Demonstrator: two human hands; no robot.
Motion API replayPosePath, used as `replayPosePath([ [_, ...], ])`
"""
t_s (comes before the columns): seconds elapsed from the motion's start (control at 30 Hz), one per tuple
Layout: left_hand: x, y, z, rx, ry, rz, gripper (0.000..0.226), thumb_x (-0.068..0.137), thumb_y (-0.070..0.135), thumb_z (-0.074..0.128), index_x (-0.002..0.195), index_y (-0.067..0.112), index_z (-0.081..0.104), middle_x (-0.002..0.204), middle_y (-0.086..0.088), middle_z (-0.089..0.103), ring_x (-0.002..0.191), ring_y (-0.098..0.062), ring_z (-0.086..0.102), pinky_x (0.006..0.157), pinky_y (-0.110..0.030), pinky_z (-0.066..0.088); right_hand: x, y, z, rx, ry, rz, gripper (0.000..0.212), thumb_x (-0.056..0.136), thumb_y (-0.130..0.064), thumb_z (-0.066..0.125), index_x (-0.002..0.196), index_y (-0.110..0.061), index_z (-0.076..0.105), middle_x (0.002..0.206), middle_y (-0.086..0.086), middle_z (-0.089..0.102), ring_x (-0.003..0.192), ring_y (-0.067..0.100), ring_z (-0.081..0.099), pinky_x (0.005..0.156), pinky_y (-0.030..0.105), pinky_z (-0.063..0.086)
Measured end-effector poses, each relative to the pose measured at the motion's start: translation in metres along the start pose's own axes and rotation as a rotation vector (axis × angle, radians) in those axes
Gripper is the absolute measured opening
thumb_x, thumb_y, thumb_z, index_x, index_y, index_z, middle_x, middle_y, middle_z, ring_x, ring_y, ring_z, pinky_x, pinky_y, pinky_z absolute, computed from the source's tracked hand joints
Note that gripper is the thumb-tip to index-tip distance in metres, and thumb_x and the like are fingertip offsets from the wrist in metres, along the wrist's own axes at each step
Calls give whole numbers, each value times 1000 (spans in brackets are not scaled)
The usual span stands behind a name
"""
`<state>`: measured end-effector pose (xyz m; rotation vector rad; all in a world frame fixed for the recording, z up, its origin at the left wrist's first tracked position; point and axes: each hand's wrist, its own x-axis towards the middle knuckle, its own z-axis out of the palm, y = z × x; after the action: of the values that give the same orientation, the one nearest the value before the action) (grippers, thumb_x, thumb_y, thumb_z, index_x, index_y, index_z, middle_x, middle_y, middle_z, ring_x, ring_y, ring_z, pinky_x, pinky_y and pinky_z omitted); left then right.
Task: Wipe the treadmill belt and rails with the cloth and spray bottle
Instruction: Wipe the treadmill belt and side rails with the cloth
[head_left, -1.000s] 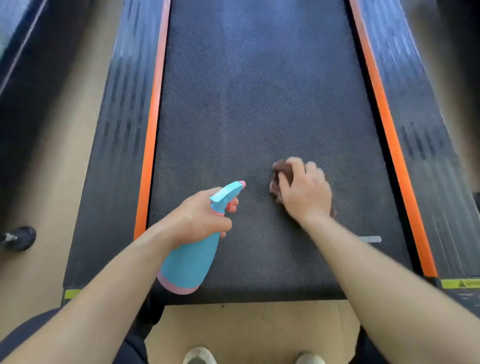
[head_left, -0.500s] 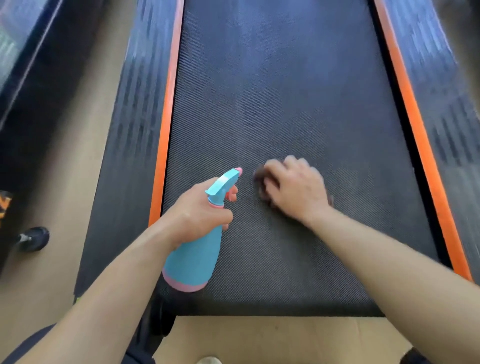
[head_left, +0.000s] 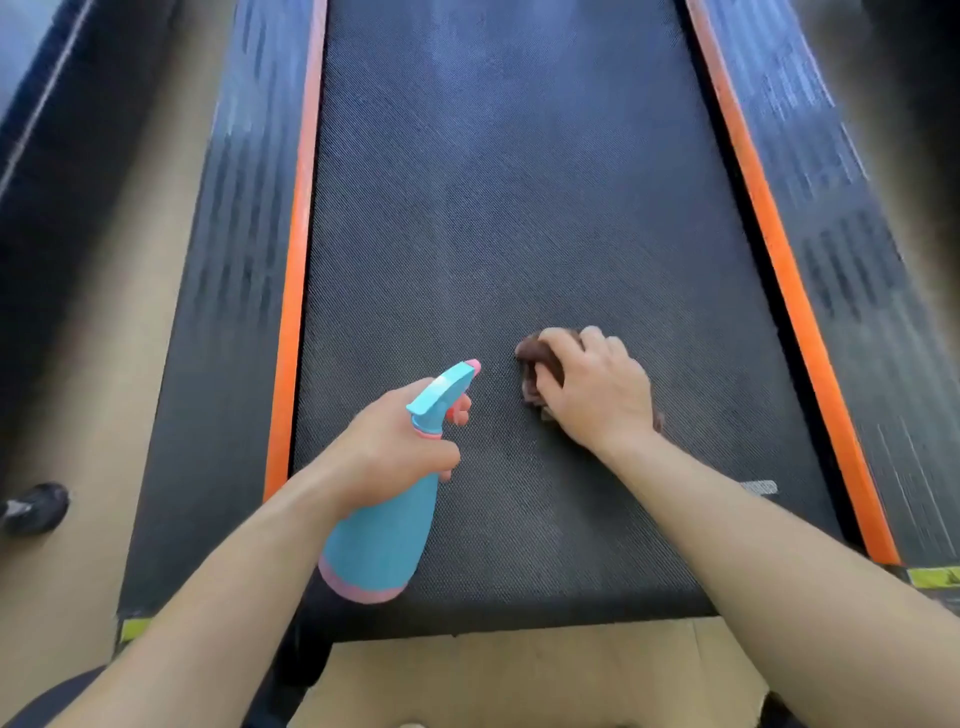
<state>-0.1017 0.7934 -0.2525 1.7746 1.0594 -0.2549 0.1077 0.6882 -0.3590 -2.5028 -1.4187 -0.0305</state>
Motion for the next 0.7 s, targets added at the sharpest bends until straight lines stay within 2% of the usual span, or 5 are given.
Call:
replayPosePath([
  [0.1, 0, -1, 2, -4, 3, 22, 52, 69, 15, 72, 116, 35, 68, 109, 18, 72, 80, -2, 65, 79, -25, 54, 7, -9, 4, 10, 14, 164, 30, 93, -45, 53, 119, -29, 57, 106, 8, 56, 95, 35, 54, 70, 41, 47],
  [0.2, 1, 1, 1, -5, 18, 17, 49, 74, 6, 74, 116, 32, 69, 108, 14, 72, 76, 1, 61, 72, -18, 50, -67, -38, 1, 30, 17, -13, 27, 90, -43, 55, 108, -25, 61, 96, 8, 55, 82, 33, 54, 61, 40, 45],
  [0.33, 1, 6, 3, 0, 11, 14, 57, 65, 17, 72, 120, 33, 68, 108, 13, 72, 77, 1, 62, 79, -25, 55, -92, -33, 0, 57, -48, -207, 28, 88, -45, 54, 107, -27, 62, 93, 5, 56, 79, 31, 54, 59, 39, 45],
  [0.57, 0, 12, -1, 8, 47, 21, 64, 59, 22, 67, 122, 34, 66, 108, 14, 71, 87, -11, 66, 89, -39, 58, 28, -38, 14, 34, -28, 128, 33, 93, -45, 52, 120, -27, 58, 107, 9, 57, 96, 35, 55, 71, 42, 47],
  [0.7, 4, 26, 3, -23, 40, 41, 65, 58, 22, 61, 123, 30, 67, 105, 3, 76, 72, -11, 67, 89, -40, 58, -56, -37, 2, 44, 22, -84, 27, 89, -45, 55, 106, -25, 62, 93, 7, 56, 81, 33, 54, 62, 41, 44],
])
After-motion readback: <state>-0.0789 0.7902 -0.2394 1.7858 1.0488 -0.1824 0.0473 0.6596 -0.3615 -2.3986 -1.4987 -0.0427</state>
